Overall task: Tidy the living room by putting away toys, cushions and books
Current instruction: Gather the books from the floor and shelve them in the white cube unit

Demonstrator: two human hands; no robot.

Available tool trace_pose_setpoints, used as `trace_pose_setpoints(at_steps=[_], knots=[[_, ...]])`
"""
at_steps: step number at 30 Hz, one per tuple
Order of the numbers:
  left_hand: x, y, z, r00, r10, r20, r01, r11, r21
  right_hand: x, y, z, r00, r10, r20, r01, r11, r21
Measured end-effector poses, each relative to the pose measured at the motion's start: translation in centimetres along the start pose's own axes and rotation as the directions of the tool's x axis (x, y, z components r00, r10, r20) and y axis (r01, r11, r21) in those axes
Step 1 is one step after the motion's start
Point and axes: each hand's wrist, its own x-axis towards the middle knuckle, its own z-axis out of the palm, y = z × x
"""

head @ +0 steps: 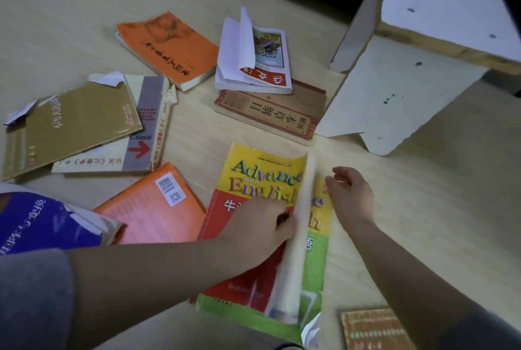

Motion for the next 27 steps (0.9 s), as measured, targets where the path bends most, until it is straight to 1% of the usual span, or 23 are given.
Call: trace_pose_setpoints(at_steps=[3,6,8,10,12,14,17,19,24,27], knots=[[-0.1,-0.6,-0.1,0.993,-0.112,0.026,0.115,0.981,-0.157,0.1,0.4,-0.6,0.997,0.068,0.025,-0.068,0.998,0.005],[0.5,-1.8,-0.2,0.974,-0.217,-0.063,0.196,0.950,-0.241,-0.1,0.6,-1.2,0.986,0.143,0.089,-0.141,0.990,-0.026],[0.9,-2.2,-0.3,0.959,-0.244,-0.143,0.208,0.950,-0.232,-0.7,0.8,-1.3,0.981,0.146,0.130,-0.135,0.987,-0.087],[1.3,-2.3,-0.5,0.940,-0.237,-0.246,0.200,0.966,-0.165,-1.6,0.7,-1.2,0.981,0.136,0.139,-0.121,0.986,-0.110],[1.8,-3.0,-0.9,0.906,-0.244,-0.346,0.231,0.970,-0.080,-2.5,0.7,-0.9,0.980,0.140,0.142,-0.120,0.983,-0.140],[2.4,-4.1,-1.4,0.879,-0.276,-0.388,0.274,0.960,-0.064,-3.1,0.6,-0.5,0.975,0.164,0.151,-0.139,0.977,-0.162],[2.6,-5.3,-2.0,0.831,-0.463,-0.308,0.426,0.886,-0.182,-3.4,0.7,-0.1,0.970,0.174,0.171,-0.137,0.968,-0.208],[2.2,-5.7,-1.8,0.808,-0.532,-0.253,0.489,0.845,-0.215,-3.5,0.7,-0.2,0.965,0.182,0.191,-0.139,0.966,-0.219],[0.9,-4.4,-0.7,0.804,-0.552,-0.222,0.481,0.822,-0.304,-4.2,0.8,-0.3,0.946,0.226,0.230,-0.181,0.963,-0.201],[0.3,-3.0,0.0,0.848,-0.490,-0.201,0.426,0.857,-0.290,-4.5,0.9,0.1,0.940,0.252,0.228,-0.220,0.962,-0.160]])
